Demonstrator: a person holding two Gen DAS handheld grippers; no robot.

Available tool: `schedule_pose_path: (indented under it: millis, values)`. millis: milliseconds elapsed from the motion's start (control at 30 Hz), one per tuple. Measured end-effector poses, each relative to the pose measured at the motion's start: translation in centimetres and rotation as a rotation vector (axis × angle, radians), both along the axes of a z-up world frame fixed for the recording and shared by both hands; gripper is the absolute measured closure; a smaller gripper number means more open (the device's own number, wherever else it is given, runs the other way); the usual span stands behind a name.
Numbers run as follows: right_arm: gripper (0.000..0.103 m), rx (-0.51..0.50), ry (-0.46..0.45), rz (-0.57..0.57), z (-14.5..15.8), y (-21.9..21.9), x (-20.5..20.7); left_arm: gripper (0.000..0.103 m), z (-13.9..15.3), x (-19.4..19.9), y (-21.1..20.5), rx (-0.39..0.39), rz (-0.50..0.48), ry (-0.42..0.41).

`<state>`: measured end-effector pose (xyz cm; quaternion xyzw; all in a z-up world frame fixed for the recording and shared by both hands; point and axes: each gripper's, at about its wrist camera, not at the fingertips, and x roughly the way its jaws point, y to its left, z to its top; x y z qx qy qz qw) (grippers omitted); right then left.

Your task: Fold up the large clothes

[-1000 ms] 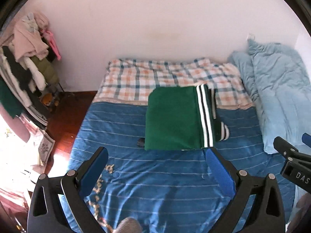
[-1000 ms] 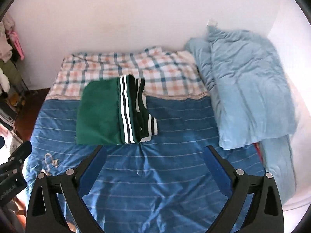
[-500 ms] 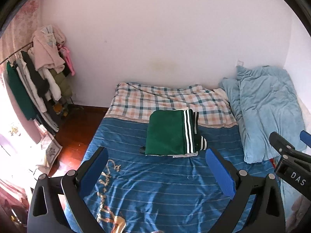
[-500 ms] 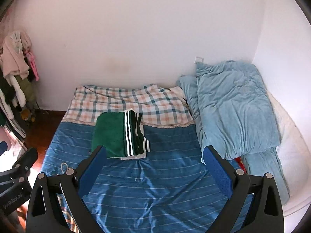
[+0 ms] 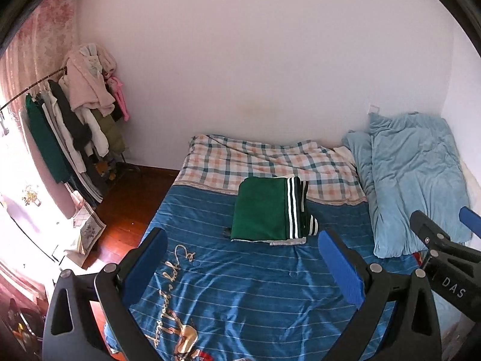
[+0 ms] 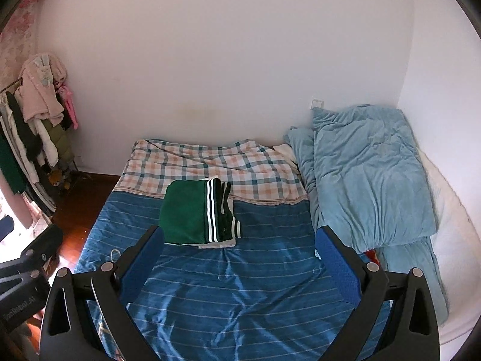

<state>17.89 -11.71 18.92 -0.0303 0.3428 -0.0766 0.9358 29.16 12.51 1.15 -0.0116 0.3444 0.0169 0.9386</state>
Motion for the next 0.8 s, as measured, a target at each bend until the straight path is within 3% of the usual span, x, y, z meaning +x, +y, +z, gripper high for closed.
schedule_pose_path:
  millis: [800]
  values:
    - [0.000,0.011,-0.002,0.053,0.1,-0.6,-0.5,0.001,0.1,-1.5,-0.1,0.016,0.058,0.011]
